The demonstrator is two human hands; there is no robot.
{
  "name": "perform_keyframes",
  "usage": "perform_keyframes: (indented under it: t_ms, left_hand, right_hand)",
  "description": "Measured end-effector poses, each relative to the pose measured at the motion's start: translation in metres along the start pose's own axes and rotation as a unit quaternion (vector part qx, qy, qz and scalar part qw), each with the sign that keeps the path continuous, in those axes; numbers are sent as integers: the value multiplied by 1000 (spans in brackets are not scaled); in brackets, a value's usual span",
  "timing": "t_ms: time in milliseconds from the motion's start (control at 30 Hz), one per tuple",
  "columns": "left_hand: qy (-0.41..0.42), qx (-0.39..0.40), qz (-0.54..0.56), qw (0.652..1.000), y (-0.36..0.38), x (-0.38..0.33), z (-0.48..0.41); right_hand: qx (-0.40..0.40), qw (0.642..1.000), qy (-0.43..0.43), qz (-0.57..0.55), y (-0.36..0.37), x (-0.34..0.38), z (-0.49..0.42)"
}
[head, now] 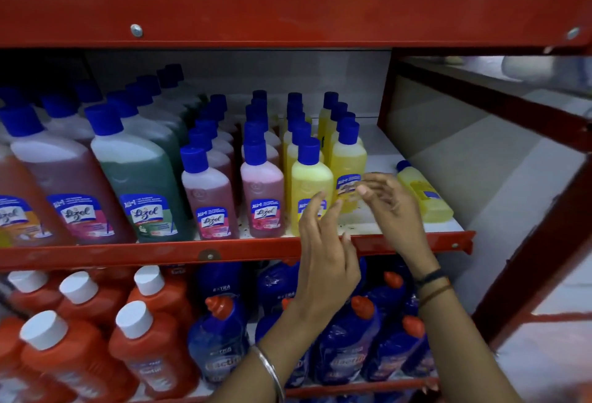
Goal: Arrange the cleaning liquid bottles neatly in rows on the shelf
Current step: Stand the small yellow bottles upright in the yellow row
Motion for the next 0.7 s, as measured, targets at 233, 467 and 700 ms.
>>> perform_keyframes:
  t_ms: [233,467,700]
  left_hand:
    - [-126,209,-5,970,114,-13,-60]
    - [-375,344,44,860,194,6,-63]
    - [-339,228,108,906,166,19,-62]
  right_hand:
    - [-82,890,228,386,-104,-73,-40]
    - [3,925,332,184,-113,-95,-39]
    - [47,953,296,-46,-93,-90,-27]
Point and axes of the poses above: each hand's wrist, its own z-axis away from the middle knuckle, its own y-axis out of the palm, x = y × z, the point moved 7 cm from there along -z, towards the middle knuckle, and after that the axes turned 4 degrees about -y, right-handed, at the moved point
